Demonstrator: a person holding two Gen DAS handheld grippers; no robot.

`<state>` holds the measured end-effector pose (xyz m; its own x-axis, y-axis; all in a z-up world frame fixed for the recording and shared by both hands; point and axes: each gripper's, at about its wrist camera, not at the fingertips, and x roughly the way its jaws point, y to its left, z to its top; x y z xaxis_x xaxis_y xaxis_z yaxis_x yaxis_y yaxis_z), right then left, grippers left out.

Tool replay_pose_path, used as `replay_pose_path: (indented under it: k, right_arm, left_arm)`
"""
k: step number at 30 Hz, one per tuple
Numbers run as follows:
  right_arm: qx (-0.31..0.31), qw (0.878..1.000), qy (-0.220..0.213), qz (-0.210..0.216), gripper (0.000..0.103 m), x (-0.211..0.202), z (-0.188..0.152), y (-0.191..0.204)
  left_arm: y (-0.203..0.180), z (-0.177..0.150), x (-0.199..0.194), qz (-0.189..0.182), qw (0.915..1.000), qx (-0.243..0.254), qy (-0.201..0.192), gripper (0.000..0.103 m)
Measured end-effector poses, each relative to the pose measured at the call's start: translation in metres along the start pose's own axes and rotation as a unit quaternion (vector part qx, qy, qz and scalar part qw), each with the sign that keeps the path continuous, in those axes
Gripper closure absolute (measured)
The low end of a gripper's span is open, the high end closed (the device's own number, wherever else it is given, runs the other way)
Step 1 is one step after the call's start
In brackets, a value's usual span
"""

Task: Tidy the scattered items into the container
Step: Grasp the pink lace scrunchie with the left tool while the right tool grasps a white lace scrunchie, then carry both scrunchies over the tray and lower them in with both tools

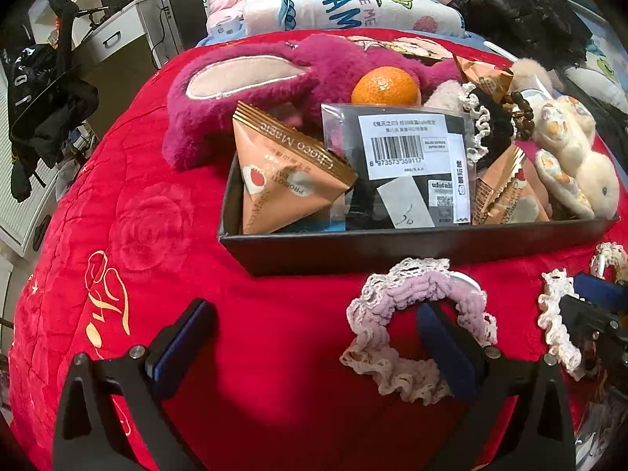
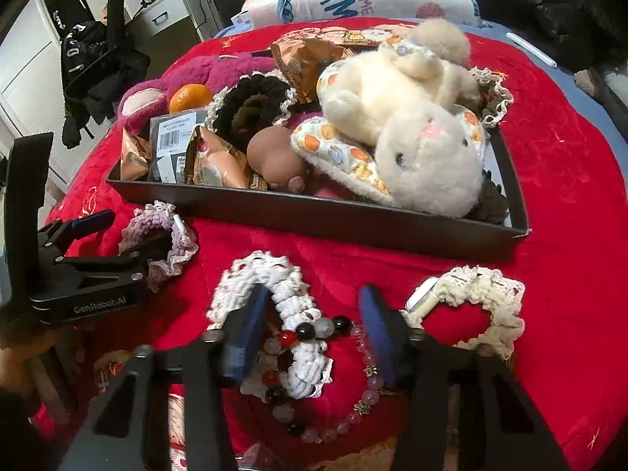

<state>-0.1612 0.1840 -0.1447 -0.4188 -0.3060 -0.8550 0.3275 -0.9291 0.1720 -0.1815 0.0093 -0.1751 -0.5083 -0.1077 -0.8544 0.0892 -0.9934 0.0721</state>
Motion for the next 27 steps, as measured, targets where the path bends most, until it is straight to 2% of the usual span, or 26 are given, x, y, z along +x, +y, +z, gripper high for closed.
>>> replay_pose_path:
  k: [1, 3, 4, 10, 13, 15, 17, 18, 20, 23, 27]
  right_arm:
    - [-0.001, 1.000, 0.000, 0.004, 0.068, 0.000, 0.000, 0.000]
    - [-0.008, 1.000, 0.000, 0.013, 0.085, 0.001, 0.001, 0.001]
    - [-0.008, 1.000, 0.002, 0.018, 0.087, 0.002, 0.001, 0.001]
    - [0.011, 0.999, -0.004, 0.035, 0.090, -0.002, 0.006, -0.003]
    - [0.024, 0.998, -0.007, 0.056, 0.090, -0.007, 0.010, -0.006]
    - [0.024, 0.998, -0.009, 0.064, 0.090, -0.010, 0.012, -0.005]
    - [0.023, 0.997, -0.013, 0.068, 0.090, -0.014, 0.015, -0.004]
    - [0.023, 0.997, -0.016, 0.070, 0.090, -0.016, 0.016, -0.003]
    - [0.026, 0.997, -0.019, 0.076, 0.090, -0.019, 0.019, 0.000]
    - [0.027, 0.996, -0.023, 0.083, 0.090, -0.020, 0.013, -0.004]
    - [0.029, 0.995, -0.035, 0.093, 0.090, -0.026, 0.008, -0.002]
  left_arm:
    - [-0.001, 0.001, 0.000, 0.001, 1.0000, 0.000, 0.000, 0.000]
    - [-0.003, 0.002, 0.000, 0.002, 1.0000, -0.001, 0.000, 0.000]
    - [-0.003, 0.003, 0.000, 0.002, 1.0000, -0.003, 0.001, 0.000]
    - [-0.004, 0.005, -0.005, 0.000, 1.0000, -0.006, 0.008, 0.000]
    - [-0.008, 0.007, -0.008, -0.006, 1.0000, 0.002, 0.005, 0.006]
    - [-0.013, 0.009, -0.012, -0.014, 0.9998, 0.015, -0.002, 0.017]
    - [-0.020, 0.010, -0.017, -0.018, 0.9994, 0.028, -0.008, 0.036]
    - [-0.023, 0.010, -0.019, -0.020, 0.9992, 0.033, -0.012, 0.041]
    - [-0.029, 0.011, -0.023, -0.024, 0.9988, 0.039, -0.017, 0.066]
    - [-0.033, 0.014, -0.031, -0.039, 0.9986, 0.031, -0.016, 0.091]
    - [-0.035, 0.027, -0.037, -0.073, 0.9972, 0.010, -0.010, 0.092]
